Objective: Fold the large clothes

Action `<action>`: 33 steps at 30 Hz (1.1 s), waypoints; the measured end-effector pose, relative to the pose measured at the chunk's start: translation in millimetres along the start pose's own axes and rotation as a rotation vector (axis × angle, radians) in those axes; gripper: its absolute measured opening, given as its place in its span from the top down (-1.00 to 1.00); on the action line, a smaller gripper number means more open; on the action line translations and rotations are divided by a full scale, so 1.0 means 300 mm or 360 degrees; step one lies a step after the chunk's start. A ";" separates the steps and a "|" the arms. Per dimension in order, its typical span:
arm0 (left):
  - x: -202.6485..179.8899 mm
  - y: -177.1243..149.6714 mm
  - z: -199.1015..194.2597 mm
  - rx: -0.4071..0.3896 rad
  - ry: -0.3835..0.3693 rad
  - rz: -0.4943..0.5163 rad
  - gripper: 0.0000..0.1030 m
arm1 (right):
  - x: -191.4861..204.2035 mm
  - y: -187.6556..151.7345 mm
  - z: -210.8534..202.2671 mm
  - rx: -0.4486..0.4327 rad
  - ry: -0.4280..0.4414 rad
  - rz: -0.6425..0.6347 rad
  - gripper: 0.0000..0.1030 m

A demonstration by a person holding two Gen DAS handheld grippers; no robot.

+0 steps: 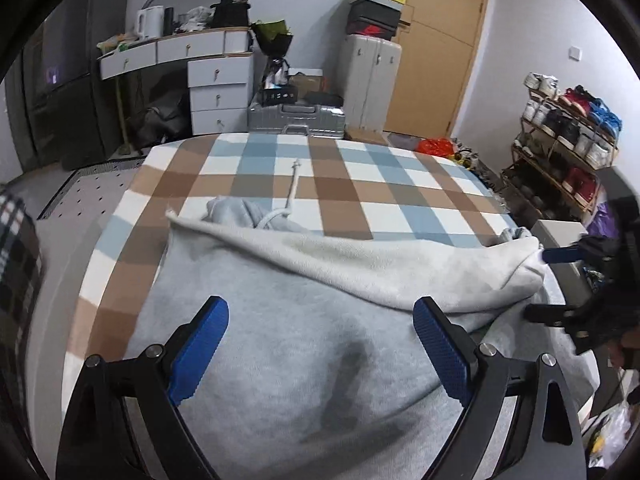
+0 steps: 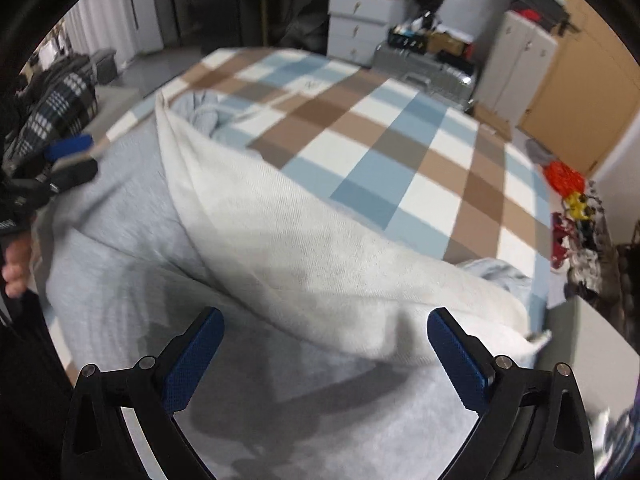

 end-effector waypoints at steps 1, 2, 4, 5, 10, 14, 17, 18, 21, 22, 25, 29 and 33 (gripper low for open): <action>0.000 -0.005 0.006 0.0007 0.0004 0.0003 -0.77 | 0.005 0.000 0.021 0.0027 0.0041 -0.0003 -0.81; 0.003 -0.012 0.012 0.0017 0.0011 -0.0005 -0.77 | 0.012 -0.002 0.047 0.0067 0.0101 0.0004 -0.56; 0.002 -0.034 0.041 0.0082 -0.0017 -0.0025 -0.77 | 0.020 -0.008 0.081 0.0130 0.0183 0.0028 0.09; 0.005 -0.042 0.054 0.0107 -0.0029 -0.0041 -0.77 | 0.017 -0.010 0.096 0.0155 0.0209 0.0056 0.44; 0.003 -0.052 0.051 0.0121 0.0000 -0.0035 -0.77 | -0.043 0.028 0.108 0.0187 0.0351 0.0345 0.83; 0.016 -0.049 0.053 0.0118 0.0030 -0.0063 -0.77 | -0.092 0.104 0.079 0.0082 0.0351 0.0540 0.82; 0.029 -0.056 0.066 0.0136 0.0038 -0.0094 -0.77 | -0.099 0.172 0.074 -0.0016 0.0161 0.0506 0.79; 0.031 -0.058 0.067 0.0137 0.0055 -0.0095 -0.77 | -0.094 0.194 0.081 -0.0043 0.0069 0.0458 0.76; 0.039 -0.067 0.071 0.0154 0.0095 -0.0066 -0.77 | -0.135 0.234 0.105 -0.0102 -0.0443 0.0250 0.34; 0.043 -0.070 0.069 0.0156 0.0107 -0.0063 -0.77 | -0.162 0.241 0.111 -0.0102 -0.0579 0.0224 0.13; 0.051 -0.079 0.059 0.0168 0.0105 -0.0074 -0.77 | -0.235 0.231 0.085 -0.0122 -0.0470 0.0407 0.06; 0.062 -0.073 0.045 0.0163 0.0092 -0.0100 -0.77 | -0.331 0.174 -0.018 -0.0223 -0.0335 0.0591 -0.55; 0.053 -0.078 0.046 0.0177 0.0057 -0.0135 -0.77 | -0.368 0.059 -0.045 -0.0168 -0.0269 0.0532 -0.66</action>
Point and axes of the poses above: each gripper's, at about its wrist camera, not at the fingertips, and z roughly the way its jaws point, x to its left, y to its top, the point moved 9 cm from there along z, roughly the way its jaws point, and after that the axes turned 12 degrees about -y, right-handed, at the moved point
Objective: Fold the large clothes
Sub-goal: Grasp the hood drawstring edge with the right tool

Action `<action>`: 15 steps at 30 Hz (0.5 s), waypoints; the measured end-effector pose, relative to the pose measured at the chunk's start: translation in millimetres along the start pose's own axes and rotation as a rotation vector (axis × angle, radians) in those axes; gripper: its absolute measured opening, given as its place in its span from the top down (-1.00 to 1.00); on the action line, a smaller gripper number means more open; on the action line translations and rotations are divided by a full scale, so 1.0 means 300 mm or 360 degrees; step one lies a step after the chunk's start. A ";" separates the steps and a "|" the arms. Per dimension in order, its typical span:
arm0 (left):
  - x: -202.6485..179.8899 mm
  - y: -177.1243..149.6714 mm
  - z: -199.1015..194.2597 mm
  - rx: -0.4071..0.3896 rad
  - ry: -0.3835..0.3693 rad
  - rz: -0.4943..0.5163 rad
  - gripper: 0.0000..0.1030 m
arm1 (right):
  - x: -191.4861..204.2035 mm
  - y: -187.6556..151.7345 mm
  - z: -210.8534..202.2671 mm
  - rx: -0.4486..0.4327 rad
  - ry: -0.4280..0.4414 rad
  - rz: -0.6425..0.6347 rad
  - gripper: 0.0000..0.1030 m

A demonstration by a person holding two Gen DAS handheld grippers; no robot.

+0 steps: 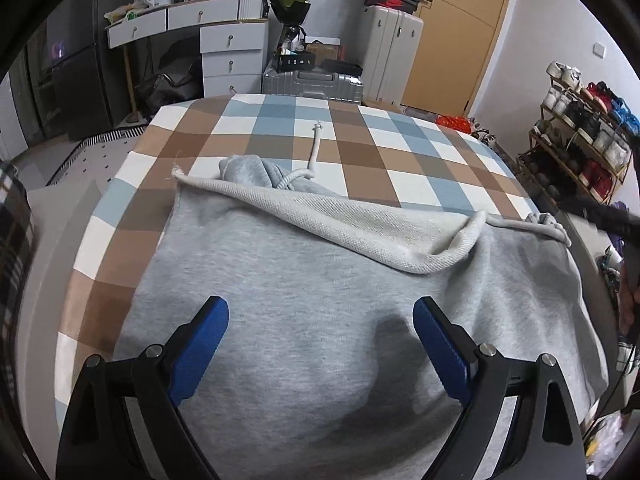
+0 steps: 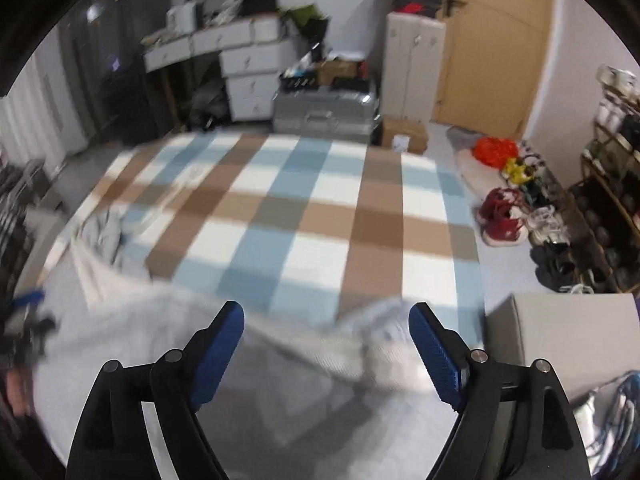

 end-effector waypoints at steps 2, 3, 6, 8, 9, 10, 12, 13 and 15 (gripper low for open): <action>-0.011 -0.003 0.006 0.0013 -0.0019 -0.0003 -0.77 | -0.010 -0.053 0.039 0.0087 -0.0052 -0.0115 -0.72; -0.018 -0.003 0.008 0.0012 -0.0025 -0.0001 -0.77 | 0.002 -0.084 0.074 0.0176 -0.0017 -0.0196 -0.72; -0.030 -0.002 0.014 0.0006 -0.0002 0.0037 -0.77 | 0.022 -0.120 0.155 0.0274 -0.0032 -0.0298 -0.69; -0.027 -0.001 0.019 0.0002 0.0026 0.0058 -0.77 | 0.008 -0.113 0.198 0.0290 -0.0064 -0.0248 -0.68; -0.025 -0.001 0.025 0.0004 0.0046 0.0077 -0.77 | -0.003 -0.107 0.226 0.0332 -0.0043 -0.0185 -0.63; -0.021 -0.001 0.030 0.0005 0.0060 0.0087 -0.77 | -0.008 -0.108 0.245 0.0376 -0.0002 -0.0144 -0.41; -0.012 -0.001 0.039 0.0012 0.0088 0.0107 -0.77 | -0.019 -0.098 0.268 0.0422 0.0068 -0.0081 -0.28; -0.008 0.000 0.041 0.0013 0.0093 0.0111 -0.77 | -0.028 -0.081 0.271 0.0401 0.0063 -0.0061 0.04; -0.005 0.003 0.043 0.0010 0.0098 0.0111 -0.77 | -0.051 -0.060 0.281 0.0377 -0.0025 -0.0061 0.29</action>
Point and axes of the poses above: each gripper's, at about its wrist camera, not at the fingertips, and z roughly the way its jaws point, x to its left, y to its top, the point moved 9 cm from there along z, roughly the way its jaws point, and after that the axes turned 12 degrees about -y, right-handed, at the moved point
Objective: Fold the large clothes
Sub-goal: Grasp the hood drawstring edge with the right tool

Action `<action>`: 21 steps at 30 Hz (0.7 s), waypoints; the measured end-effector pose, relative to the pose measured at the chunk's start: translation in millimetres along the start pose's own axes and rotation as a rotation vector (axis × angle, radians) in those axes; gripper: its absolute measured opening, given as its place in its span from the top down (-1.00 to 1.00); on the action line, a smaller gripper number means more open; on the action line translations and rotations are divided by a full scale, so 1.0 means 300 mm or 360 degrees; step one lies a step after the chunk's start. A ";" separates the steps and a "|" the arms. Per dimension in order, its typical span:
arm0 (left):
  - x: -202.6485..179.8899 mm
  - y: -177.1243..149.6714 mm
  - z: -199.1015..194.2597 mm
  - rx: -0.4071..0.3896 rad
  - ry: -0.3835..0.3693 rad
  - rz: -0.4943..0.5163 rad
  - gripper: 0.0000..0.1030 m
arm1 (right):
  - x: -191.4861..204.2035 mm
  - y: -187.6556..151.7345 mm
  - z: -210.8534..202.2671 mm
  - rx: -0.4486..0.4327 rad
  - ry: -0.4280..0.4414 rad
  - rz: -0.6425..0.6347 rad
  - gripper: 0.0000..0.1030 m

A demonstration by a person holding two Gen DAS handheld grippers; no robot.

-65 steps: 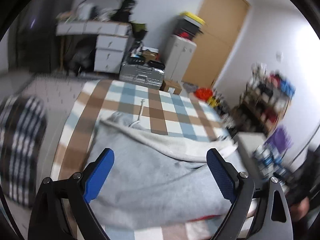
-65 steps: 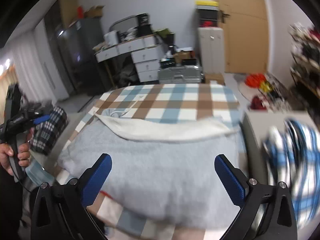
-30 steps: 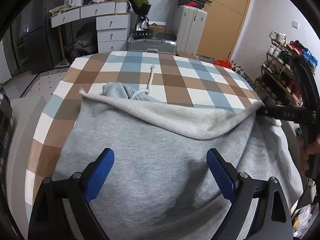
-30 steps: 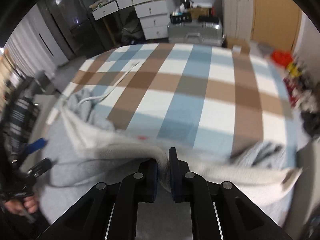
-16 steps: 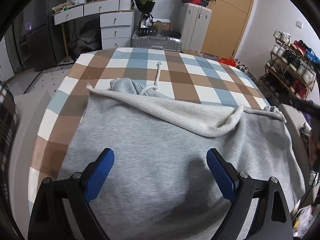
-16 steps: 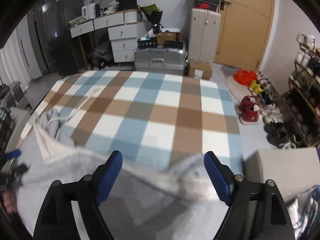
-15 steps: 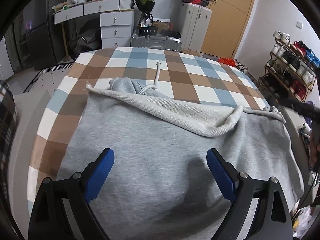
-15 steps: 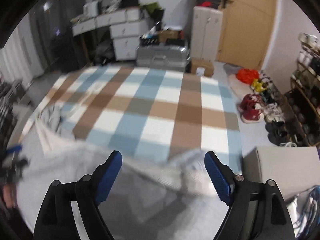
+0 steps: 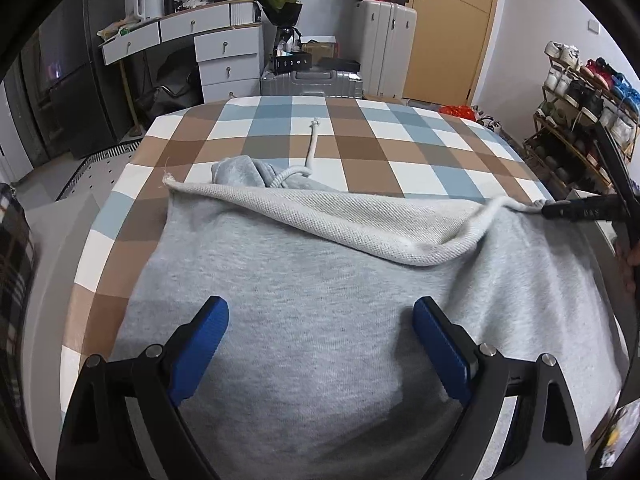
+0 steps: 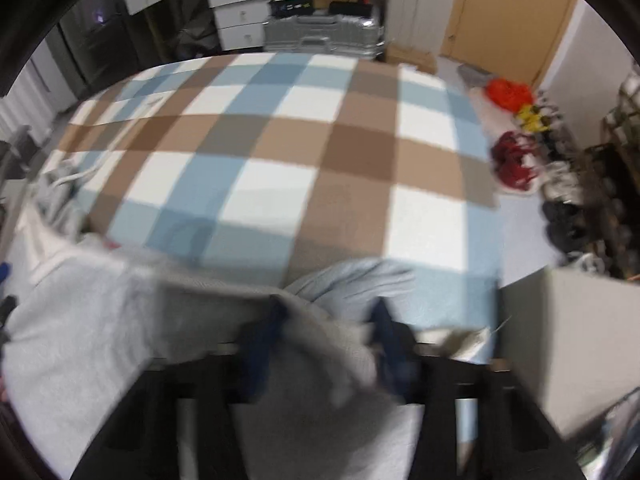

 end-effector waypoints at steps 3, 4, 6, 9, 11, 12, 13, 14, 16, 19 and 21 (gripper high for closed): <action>-0.001 0.001 0.003 0.0004 0.0011 -0.0005 -0.77 | -0.071 0.045 0.002 -0.0086 -0.0232 0.0056 0.43; -0.004 0.000 0.003 0.0003 0.0013 -0.0002 -0.77 | -0.103 0.062 -0.001 -0.0129 -0.0349 0.0070 0.43; -0.009 -0.001 0.004 0.0006 0.0022 0.0012 -0.77 | -0.160 0.081 -0.016 -0.0184 -0.0512 0.0111 0.42; -0.006 -0.002 -0.002 0.0001 0.0021 0.0025 -0.77 | -0.192 0.096 -0.086 -0.0298 -0.0384 0.0253 0.29; 0.001 -0.001 -0.003 0.0004 0.0015 0.0013 -0.77 | -0.164 0.088 -0.141 -0.0335 -0.0271 0.0249 -0.15; 0.005 0.001 -0.005 0.0005 0.0008 0.0000 -0.77 | -0.129 0.078 -0.175 -0.0346 -0.0181 0.0227 -0.27; 0.008 0.005 -0.011 -0.0002 0.0002 -0.0014 -0.77 | -0.083 0.070 -0.209 -0.0362 -0.0070 0.0194 -0.40; 0.014 0.012 -0.022 -0.0018 -0.0004 -0.0032 -0.77 | -0.036 0.065 -0.238 -0.0382 0.0015 0.0152 -0.44; 0.027 0.025 -0.054 -0.0067 -0.0021 -0.0065 -0.77 | 0.099 0.048 -0.314 -0.0419 0.0165 0.0014 -0.64; 0.069 0.045 -0.106 -0.0153 0.0003 -0.0121 -0.77 | 0.334 0.019 -0.394 -0.0406 0.0360 -0.0210 -0.77; 0.109 0.055 -0.139 -0.0208 0.0004 -0.0185 -0.77 | 0.472 0.005 -0.418 -0.0391 0.0418 -0.0373 -0.76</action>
Point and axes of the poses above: each gripper's, at about its wrist camera, not at the fingertips, and z roughly the way its jaws point, x to its left, y to its top, the point moved 9 cm from there along z, roughly the way its jaws point, and after that the axes turned 12 degrees about -y, right-handed, at the moved point
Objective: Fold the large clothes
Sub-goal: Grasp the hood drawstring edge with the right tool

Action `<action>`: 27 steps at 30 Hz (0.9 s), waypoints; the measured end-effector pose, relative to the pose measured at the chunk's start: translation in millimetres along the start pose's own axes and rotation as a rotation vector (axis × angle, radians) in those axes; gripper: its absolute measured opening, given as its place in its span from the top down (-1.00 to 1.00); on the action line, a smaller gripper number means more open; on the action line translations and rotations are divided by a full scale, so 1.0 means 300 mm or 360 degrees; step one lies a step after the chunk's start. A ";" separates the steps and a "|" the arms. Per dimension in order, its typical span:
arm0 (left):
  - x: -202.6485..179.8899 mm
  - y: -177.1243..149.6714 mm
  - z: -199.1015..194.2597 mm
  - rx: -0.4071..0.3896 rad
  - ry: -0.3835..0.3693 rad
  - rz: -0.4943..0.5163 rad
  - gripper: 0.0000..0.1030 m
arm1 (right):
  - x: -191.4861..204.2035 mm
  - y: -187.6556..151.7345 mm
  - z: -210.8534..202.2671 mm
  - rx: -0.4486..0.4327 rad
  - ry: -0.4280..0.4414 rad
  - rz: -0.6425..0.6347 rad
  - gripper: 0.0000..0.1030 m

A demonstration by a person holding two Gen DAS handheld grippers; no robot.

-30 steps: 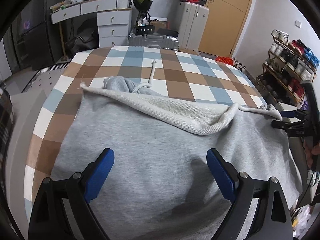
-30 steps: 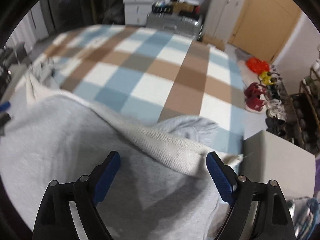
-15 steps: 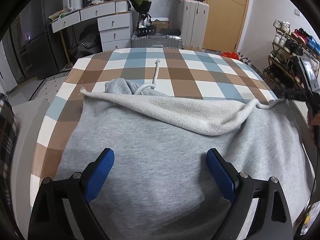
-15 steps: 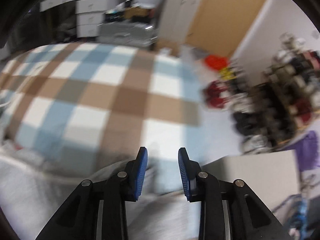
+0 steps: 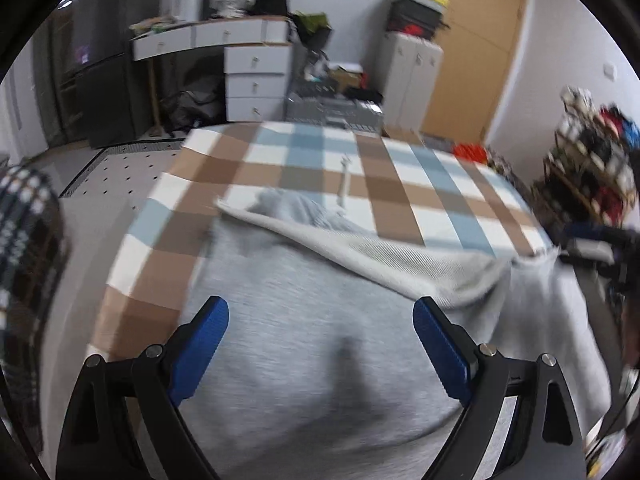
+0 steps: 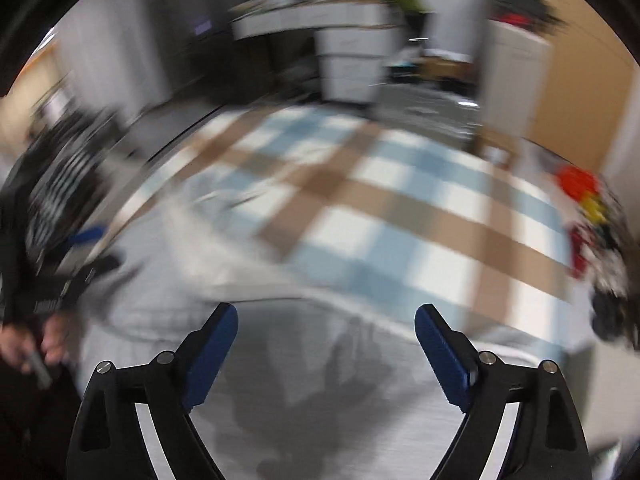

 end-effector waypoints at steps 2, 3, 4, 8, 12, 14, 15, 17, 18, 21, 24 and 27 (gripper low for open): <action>0.045 0.013 -0.019 -0.0034 0.0013 -0.0069 -0.77 | 0.140 0.014 0.019 0.0010 -0.0010 -0.0203 -0.76; 0.071 0.017 -0.024 -0.0043 0.0018 -0.0108 -0.77 | 0.186 0.020 0.036 0.0016 -0.0018 -0.0286 -0.76; 0.090 0.019 -0.025 -0.0050 0.0021 -0.0138 -0.77 | 0.245 0.019 0.054 0.0024 -0.0026 -0.0386 -0.76; 0.177 0.024 -0.033 -0.0060 0.0005 -0.0300 -0.77 | 0.390 -0.018 0.168 0.0118 -0.0127 -0.0758 -0.73; 0.194 0.016 -0.023 -0.0026 -0.0002 -0.0326 -0.77 | 0.399 -0.028 0.249 0.0250 -0.0136 -0.0754 -0.70; 0.194 0.012 -0.022 -0.0018 0.0007 -0.0317 -0.77 | 0.377 -0.027 0.270 0.0324 -0.0066 -0.0655 -0.24; 0.189 0.011 -0.012 -0.0005 0.0011 -0.0311 -0.77 | 0.364 -0.029 0.284 0.0377 -0.0022 -0.0603 -0.09; 0.190 0.004 -0.001 0.0021 0.0019 -0.0317 -0.77 | 0.336 -0.016 0.289 0.0387 -0.0005 -0.0518 0.54; 0.187 -0.002 0.006 0.0040 0.0019 -0.0320 -0.77 | 0.327 -0.008 0.286 0.0376 0.0003 -0.0487 0.72; 0.184 -0.022 0.021 0.0099 0.0032 -0.0302 -0.77 | 0.323 0.014 0.279 0.0350 0.0018 -0.0410 0.85; 0.188 -0.040 0.032 0.0144 0.0107 -0.0255 -0.77 | 0.316 0.048 0.277 0.0294 -0.0050 -0.0372 0.86; 0.203 -0.064 0.039 0.0181 0.0140 -0.0266 -0.77 | 0.299 0.122 0.254 0.0177 -0.0096 -0.0237 0.87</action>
Point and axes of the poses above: each gripper's, at about its wrist camera, not at the fingertips, and z roughly the way its jaws point, x to its left, y to its top, the point moved 9 cm from there along z, roughly the way its jaws point, and after that the axes turned 12 degrees about -y, right-handed, at the moved point
